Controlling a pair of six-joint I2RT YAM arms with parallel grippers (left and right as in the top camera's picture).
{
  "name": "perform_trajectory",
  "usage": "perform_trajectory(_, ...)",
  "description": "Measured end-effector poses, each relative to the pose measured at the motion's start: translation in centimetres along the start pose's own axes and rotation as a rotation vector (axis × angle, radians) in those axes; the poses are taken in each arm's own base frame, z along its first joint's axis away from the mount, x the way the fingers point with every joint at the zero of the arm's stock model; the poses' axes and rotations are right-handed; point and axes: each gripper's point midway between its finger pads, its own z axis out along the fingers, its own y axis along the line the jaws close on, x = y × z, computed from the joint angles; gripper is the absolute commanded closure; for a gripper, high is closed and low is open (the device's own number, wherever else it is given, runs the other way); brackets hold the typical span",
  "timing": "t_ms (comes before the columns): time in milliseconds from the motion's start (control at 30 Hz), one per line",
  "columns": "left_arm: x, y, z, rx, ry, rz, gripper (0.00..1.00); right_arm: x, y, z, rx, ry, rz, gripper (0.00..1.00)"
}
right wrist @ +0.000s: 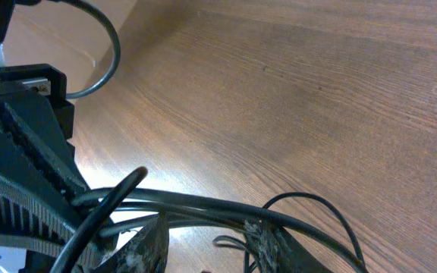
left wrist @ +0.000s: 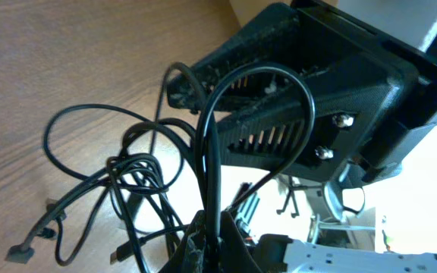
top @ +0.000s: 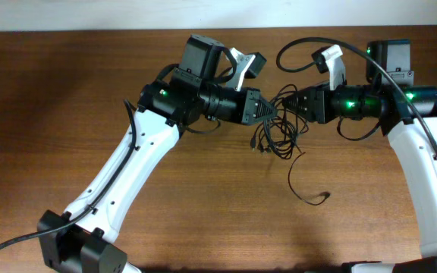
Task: Untangle cables
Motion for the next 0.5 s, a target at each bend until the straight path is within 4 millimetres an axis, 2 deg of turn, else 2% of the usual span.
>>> perform_trajectory(367, 0.29, -0.65, -0.05, 0.039, 0.018, -0.097, 1.0, 0.05, 0.46, 0.55, 0.002, 0.009, -0.02, 0.62)
perform_trajectory(500, 0.42, -1.02, -0.12, 0.062, 0.029, -0.134, 1.0, 0.09, 0.52, 0.85, 0.014, 0.015, -0.031, 0.66)
